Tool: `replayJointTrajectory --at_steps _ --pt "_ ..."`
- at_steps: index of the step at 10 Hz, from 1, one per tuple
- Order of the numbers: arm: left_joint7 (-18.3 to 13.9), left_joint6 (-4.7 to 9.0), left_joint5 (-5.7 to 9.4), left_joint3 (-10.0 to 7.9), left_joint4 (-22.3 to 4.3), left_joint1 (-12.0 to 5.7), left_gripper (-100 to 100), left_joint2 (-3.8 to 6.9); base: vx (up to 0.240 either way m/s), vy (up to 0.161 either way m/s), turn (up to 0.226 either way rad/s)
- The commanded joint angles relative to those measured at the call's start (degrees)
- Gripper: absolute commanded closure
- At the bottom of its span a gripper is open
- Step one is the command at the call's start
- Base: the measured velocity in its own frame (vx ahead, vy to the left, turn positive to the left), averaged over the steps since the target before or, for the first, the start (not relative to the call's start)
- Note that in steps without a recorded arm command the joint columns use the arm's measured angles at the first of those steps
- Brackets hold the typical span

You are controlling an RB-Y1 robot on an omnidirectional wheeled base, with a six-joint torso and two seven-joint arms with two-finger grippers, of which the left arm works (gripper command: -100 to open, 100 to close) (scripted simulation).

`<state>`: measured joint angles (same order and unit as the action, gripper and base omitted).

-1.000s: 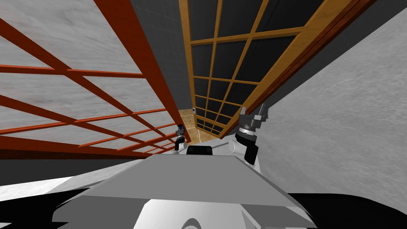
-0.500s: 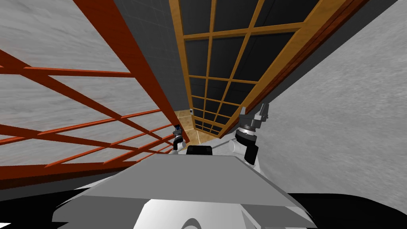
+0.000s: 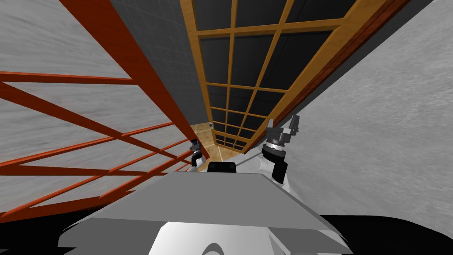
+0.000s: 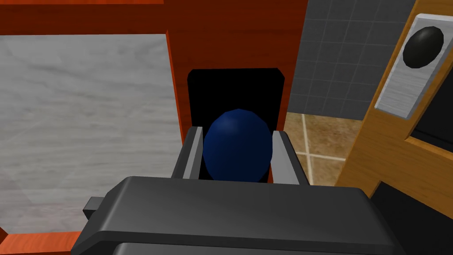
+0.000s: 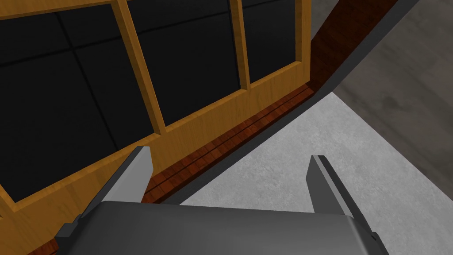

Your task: Push the door open

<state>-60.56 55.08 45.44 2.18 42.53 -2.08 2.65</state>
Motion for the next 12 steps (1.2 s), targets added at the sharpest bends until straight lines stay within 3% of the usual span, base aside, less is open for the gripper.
replayJointTrajectory --at_steps 1,2,3,5,7,9,12 --pt "0.56 0.82 0.72 -2.01 0.46 -0.10 100 0.79 0.053 0.024 -0.107" --pt "0.89 1.28 1.18 -3.23 0.29 -0.29 100 0.81 0.088 0.049 -0.143" --pt "0.89 1.28 1.18 -3.23 0.29 -0.29 100 0.81 0.067 0.054 -0.039" --pt "1.57 2.25 2.14 -5.77 -0.07 -0.68 100 0.83 0.058 0.068 -0.152" --pt "1.57 2.25 2.14 -5.77 -0.07 -0.68 100 0.83 0.042 0.037 -0.015" --pt "2.29 3.27 3.16 -8.46 -0.46 -1.09 100 0.76 0.037 0.036 -0.149" --pt "2.65 3.79 3.67 -9.82 -0.65 -1.30 100 0.72 0.049 0.048 -0.075"
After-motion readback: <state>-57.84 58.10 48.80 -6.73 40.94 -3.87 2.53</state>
